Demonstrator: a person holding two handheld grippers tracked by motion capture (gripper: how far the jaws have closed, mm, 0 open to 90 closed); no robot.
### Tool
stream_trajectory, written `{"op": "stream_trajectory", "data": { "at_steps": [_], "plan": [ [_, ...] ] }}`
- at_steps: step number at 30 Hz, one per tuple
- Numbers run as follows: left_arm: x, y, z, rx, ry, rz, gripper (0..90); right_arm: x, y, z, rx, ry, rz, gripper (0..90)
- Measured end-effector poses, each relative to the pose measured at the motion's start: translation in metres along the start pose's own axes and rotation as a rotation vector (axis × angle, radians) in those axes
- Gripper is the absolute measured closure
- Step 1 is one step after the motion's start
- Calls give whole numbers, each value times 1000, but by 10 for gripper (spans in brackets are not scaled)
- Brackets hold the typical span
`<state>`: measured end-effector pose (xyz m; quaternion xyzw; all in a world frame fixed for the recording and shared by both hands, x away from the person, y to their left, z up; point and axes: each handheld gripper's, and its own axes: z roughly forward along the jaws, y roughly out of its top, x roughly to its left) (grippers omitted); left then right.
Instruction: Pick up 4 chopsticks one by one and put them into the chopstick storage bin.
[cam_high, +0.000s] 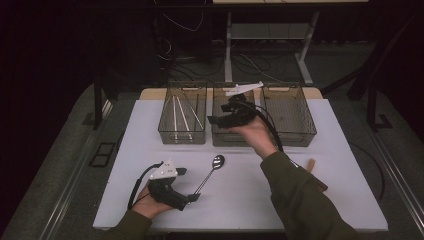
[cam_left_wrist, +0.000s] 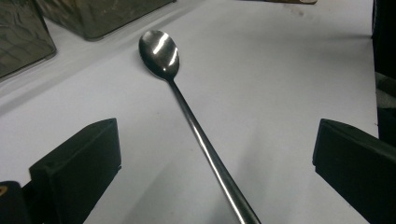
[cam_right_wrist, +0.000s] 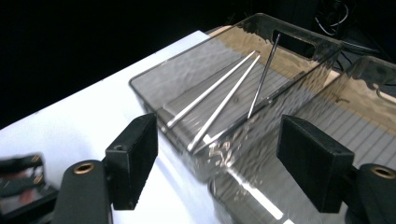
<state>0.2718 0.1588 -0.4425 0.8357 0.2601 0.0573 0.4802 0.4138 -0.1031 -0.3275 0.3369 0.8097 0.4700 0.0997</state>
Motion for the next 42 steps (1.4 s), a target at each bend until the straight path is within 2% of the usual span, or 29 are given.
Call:
{"op": "stream_trajectory", "data": {
  "at_steps": [13,22,24,32,42],
  "plan": [
    [1,-1,1,13,10,10,0,-7,-54,-52,-33,52,-5,230],
    [1,-1,2,24,16,8,0,-16,-96,-82,-70,36,4,192],
    [1,-1,2,25,17,7,0,-18,-104,-88,-61,34,10,189],
    [1,-1,2,31,23,4,0,-18,-132,-107,-59,13,-27,182],
    [0,-1,2,32,28,10,0,-17,-166,-129,-58,3,-15,182]
  ]
}}
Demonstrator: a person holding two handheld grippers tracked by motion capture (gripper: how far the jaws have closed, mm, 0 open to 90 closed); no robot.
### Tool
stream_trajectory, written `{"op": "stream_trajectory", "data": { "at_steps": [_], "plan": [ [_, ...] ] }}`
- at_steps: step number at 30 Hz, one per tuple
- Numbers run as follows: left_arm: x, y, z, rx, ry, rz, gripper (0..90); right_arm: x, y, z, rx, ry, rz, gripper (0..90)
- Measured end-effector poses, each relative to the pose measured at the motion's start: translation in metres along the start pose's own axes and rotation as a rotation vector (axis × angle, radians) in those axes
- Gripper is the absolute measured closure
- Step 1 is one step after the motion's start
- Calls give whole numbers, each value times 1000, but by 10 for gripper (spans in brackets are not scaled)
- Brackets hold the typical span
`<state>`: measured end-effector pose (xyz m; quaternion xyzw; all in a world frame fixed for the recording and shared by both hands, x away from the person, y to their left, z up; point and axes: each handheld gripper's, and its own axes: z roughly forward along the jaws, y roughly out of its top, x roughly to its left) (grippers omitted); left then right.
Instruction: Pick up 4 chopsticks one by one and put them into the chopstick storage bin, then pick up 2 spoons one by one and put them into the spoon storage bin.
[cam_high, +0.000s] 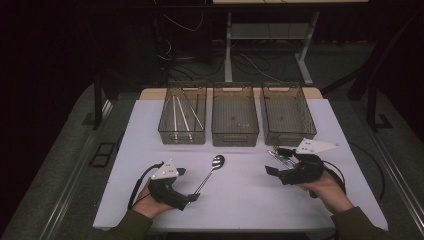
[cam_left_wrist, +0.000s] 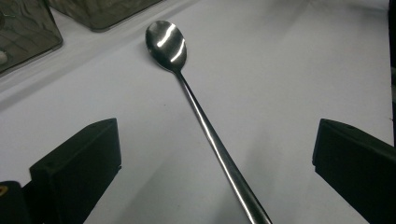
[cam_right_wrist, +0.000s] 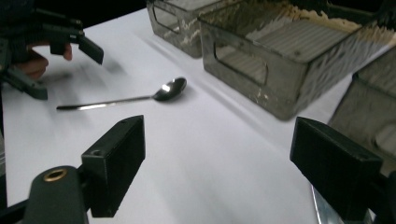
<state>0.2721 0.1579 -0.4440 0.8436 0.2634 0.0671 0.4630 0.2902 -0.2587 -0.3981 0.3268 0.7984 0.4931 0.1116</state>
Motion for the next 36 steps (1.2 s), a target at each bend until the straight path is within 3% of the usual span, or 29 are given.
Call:
{"op": "stream_trajectory", "data": {
  "at_steps": [9,20,28,32,36],
  "plan": [
    [0,0,0,14,10,-1,0,-4,-32,-14,9,-36,16,182],
    [3,5,2,28,37,-12,37,-5,-53,-32,15,-78,47,182],
    [10,13,8,42,62,-22,141,-3,-56,-28,32,-88,34,182],
    [14,20,14,43,73,-23,178,-3,-55,-27,30,-57,50,182],
    [18,27,20,40,78,-18,228,-5,-53,-28,33,-59,57,182]
  ]
}}
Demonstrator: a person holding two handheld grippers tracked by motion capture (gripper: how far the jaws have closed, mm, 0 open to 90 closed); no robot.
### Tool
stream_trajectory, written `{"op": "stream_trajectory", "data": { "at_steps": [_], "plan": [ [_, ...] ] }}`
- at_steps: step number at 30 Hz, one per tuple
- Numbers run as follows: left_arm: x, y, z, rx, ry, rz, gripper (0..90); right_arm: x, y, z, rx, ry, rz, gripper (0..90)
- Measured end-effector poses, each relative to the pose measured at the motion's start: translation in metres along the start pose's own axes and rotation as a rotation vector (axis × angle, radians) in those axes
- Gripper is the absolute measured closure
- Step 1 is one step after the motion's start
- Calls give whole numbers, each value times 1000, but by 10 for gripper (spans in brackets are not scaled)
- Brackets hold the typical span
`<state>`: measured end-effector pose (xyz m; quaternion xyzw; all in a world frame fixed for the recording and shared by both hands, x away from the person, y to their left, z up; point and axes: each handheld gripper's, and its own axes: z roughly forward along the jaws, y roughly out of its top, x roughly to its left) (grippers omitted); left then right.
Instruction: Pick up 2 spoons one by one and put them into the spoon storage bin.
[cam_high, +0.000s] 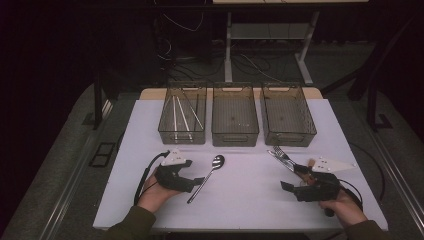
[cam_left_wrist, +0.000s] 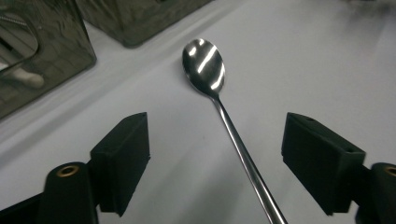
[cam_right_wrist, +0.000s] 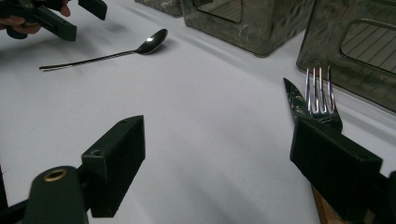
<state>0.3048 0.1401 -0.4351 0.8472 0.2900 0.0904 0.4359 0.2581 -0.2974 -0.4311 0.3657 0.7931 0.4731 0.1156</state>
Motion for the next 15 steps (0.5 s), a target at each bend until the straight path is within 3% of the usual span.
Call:
{"op": "stream_trajectory", "data": {
  "at_steps": [5,12,15],
  "plan": [
    [7,13,11,4,16,4,354,1,-1,1,-10,-21,-7,182],
    [19,26,30,31,22,-21,754,1,0,1,-20,-39,-12,182],
    [22,30,39,55,39,-20,864,1,0,1,-21,-46,-14,182]
  ]
}}
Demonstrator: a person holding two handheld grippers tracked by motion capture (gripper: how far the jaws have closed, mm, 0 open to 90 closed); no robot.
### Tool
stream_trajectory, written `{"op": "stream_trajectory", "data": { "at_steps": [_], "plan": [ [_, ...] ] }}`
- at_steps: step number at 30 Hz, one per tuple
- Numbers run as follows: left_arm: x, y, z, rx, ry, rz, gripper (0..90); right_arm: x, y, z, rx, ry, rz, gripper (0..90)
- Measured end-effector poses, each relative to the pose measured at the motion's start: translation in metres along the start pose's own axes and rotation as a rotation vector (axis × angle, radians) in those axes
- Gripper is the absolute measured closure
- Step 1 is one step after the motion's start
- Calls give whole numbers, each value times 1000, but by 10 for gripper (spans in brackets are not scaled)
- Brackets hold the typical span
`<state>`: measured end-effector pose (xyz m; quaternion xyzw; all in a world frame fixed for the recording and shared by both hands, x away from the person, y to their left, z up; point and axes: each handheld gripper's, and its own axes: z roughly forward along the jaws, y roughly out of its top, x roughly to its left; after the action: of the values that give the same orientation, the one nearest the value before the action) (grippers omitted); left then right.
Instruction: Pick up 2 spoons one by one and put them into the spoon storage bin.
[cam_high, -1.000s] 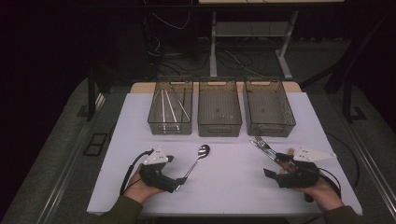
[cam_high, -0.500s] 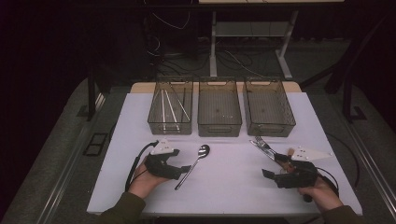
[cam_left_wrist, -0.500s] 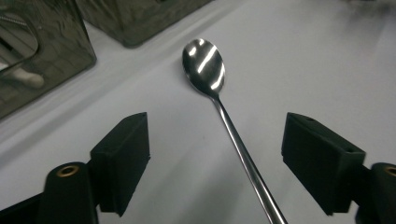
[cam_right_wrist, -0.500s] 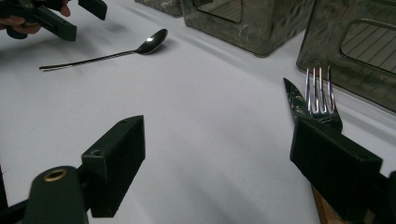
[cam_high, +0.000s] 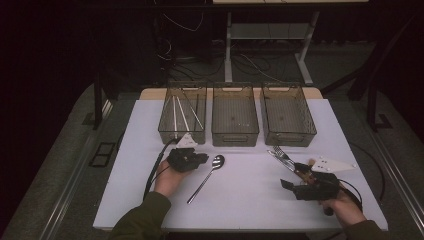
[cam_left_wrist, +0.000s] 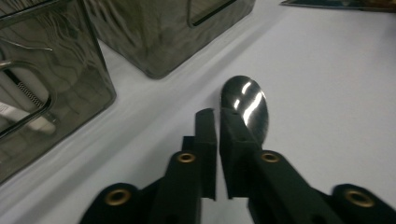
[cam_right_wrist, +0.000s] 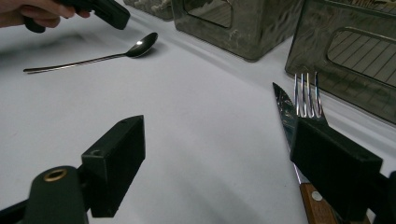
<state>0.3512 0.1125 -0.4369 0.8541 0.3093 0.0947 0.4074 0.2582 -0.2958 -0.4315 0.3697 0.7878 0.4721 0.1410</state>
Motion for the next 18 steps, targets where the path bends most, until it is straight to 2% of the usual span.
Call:
{"op": "stream_trajectory", "data": {
  "at_steps": [1,7,10,18],
  "plan": [
    [1,2,3,4,6,-1,890,0,0,0,0,0,-1,182],
    [1,11,20,38,39,-24,892,0,0,0,5,-4,-5,182],
    [1,14,26,31,38,-30,893,0,0,0,4,-4,-4,182],
    [1,18,39,51,33,-33,893,0,0,0,1,-7,-6,182]
  ]
}}
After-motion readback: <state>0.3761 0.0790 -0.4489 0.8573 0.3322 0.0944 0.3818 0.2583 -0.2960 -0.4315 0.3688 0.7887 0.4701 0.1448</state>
